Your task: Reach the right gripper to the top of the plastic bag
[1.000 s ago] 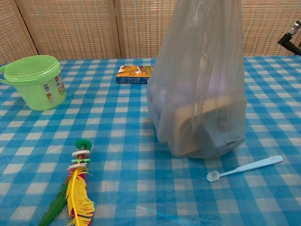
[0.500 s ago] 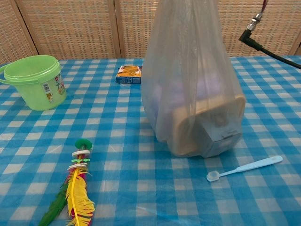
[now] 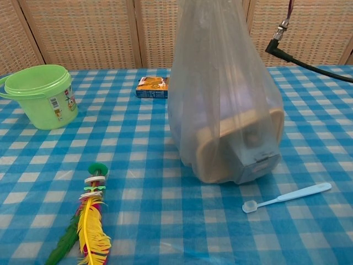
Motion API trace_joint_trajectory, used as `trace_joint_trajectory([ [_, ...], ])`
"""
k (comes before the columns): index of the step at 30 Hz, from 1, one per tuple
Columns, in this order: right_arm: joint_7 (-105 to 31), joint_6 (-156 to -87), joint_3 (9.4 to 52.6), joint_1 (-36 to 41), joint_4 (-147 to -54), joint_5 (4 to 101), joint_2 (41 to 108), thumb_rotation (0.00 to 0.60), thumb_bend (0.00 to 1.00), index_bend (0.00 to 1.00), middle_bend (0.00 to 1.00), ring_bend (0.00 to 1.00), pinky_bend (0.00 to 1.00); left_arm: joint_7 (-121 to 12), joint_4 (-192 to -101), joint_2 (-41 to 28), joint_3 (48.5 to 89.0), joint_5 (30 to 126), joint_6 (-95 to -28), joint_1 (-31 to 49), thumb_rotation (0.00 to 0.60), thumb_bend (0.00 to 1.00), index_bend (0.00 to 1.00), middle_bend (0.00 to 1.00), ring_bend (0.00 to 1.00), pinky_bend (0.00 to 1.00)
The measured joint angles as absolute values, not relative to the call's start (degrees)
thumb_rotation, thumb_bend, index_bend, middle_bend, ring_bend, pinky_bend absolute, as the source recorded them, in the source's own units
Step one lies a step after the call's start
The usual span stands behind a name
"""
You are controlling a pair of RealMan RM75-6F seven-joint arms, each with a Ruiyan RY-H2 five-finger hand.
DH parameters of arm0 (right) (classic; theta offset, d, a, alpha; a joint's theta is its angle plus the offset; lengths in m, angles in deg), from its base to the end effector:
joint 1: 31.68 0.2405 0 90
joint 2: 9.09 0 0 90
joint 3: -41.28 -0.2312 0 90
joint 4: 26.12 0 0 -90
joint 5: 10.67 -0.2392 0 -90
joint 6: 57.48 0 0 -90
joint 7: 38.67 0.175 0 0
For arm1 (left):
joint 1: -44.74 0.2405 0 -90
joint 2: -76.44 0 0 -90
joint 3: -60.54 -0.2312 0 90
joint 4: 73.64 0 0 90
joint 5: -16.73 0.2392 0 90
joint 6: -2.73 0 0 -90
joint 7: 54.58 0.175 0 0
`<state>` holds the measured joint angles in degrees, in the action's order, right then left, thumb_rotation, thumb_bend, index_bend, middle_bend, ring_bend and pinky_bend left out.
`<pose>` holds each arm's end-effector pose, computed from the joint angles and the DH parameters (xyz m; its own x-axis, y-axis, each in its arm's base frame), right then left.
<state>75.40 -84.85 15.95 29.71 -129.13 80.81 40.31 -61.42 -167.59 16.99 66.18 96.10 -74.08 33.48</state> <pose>0.0596 -0.3857 0.0944 -0.5884 -0.7884 0.1794 -0.5594 0.2367 -0.7944 -0.2986 0.2575 0.1378 0.3134 0.0457 0.9485 0.9494 0.0056 -0.3140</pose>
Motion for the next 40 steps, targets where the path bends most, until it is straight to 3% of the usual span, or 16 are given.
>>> trace_joint_trajectory([
  [2,74.0,-84.4,16.4,30.3,-128.7,81.0,40.4,0.6,0.1,0.96,0.99,0.91,1.0,-61.6,-167.6,17.1,66.2,96.0,-74.0,33.5,0.6,0.0,0.0,0.0,0.0,0.0],
  [4,71.8,-84.0,16.8,30.8,-128.3,80.5,40.6,0.6,0.21,1.0,1.0,0.94,1.0,-61.8,-167.6,17.2,66.2,96.0,-74.0,33.5,0.6,0.0,0.0,0.0,0.0,0.0],
  [10,64.6,-83.1,17.1,31.6,-127.8,75.4,41.1,0.6,0.43,1.0,1.0,0.96,1.0,-61.9,-167.6,17.2,66.2,96.1,-74.1,33.5,0.6,0.0,0.0,0.0,0.0,0.0],
  [14,59.9,-82.8,17.1,31.7,-128.2,70.8,41.1,0.6,0.76,0.97,1.0,0.95,1.0,-61.8,-167.7,17.2,66.2,96.1,-74.1,33.5,0.6,0.0,0.0,0.0,0.0,0.0],
  [16,58.0,-82.9,16.9,31.6,-128.5,68.0,41.2,0.6,0.84,0.95,1.0,0.95,1.0,-61.7,-167.8,17.2,66.2,96.1,-74.1,33.6,0.6,0.0,0.0,0.0,0.0,0.0],
  [29,42.0,-85.8,15.2,31.1,-130.8,52.0,40.9,0.6,0.85,0.93,0.99,0.94,1.0,-62.8,-167.8,17.6,66.2,96.2,-74.1,33.6,0.6,0.0,0.0,0.0,0.0,0.0],
  [40,35.2,-85.3,8.5,34.9,-133.4,38.3,35.7,0.6,0.85,0.93,0.99,0.94,1.0,-63.7,-167.6,17.9,66.3,95.9,-73.8,33.6,0.6,0.0,0.0,0.0,0.0,0.0],
])
